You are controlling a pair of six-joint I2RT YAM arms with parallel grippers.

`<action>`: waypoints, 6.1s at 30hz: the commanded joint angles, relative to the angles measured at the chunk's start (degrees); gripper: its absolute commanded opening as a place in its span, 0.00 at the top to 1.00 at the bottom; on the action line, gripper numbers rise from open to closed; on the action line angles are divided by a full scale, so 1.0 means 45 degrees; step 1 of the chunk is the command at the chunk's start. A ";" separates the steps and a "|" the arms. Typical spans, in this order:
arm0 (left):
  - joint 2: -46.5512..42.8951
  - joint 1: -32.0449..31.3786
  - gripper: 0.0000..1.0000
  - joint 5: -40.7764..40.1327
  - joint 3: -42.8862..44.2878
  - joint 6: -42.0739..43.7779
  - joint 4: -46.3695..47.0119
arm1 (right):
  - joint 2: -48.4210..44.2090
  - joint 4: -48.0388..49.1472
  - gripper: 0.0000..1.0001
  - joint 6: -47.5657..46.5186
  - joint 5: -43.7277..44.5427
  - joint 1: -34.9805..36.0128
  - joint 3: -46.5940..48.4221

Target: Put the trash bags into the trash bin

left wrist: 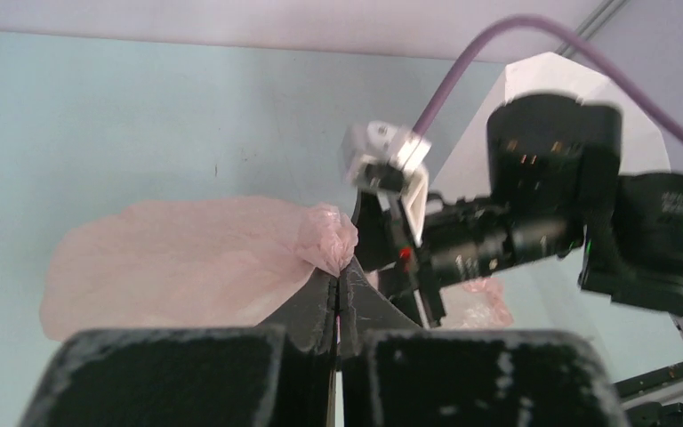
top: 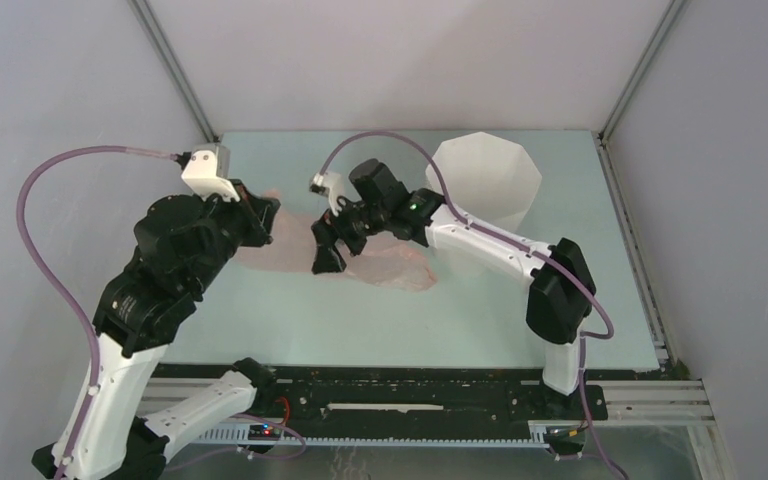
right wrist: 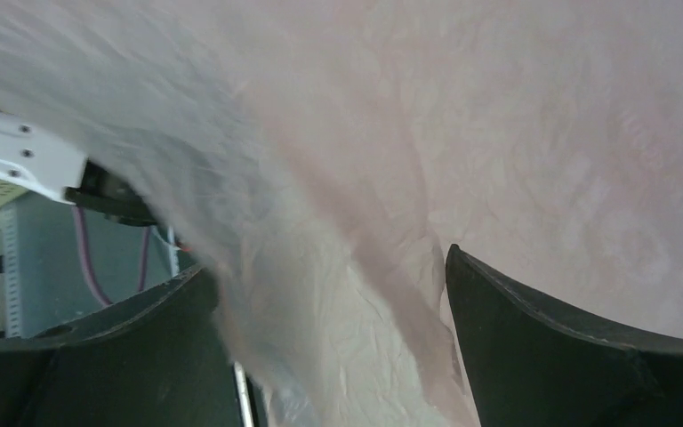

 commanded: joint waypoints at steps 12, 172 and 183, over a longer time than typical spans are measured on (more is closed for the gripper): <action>0.0254 -0.0093 1.00 -0.0010 0.1063 0.0203 0.0478 | -0.1026 0.0497 0.39 0.1020 0.4977 0.0460 -0.0016; 0.7761 -0.0433 0.00 0.8466 0.4344 -0.5882 0.2777 | -0.4809 -0.1186 1.00 0.7652 0.0443 -0.9207 -0.1452; 1.0182 -0.1020 0.13 0.9336 0.5747 -0.7350 0.2351 | -0.5146 -0.2320 1.00 0.6347 0.1401 -0.8824 -0.0984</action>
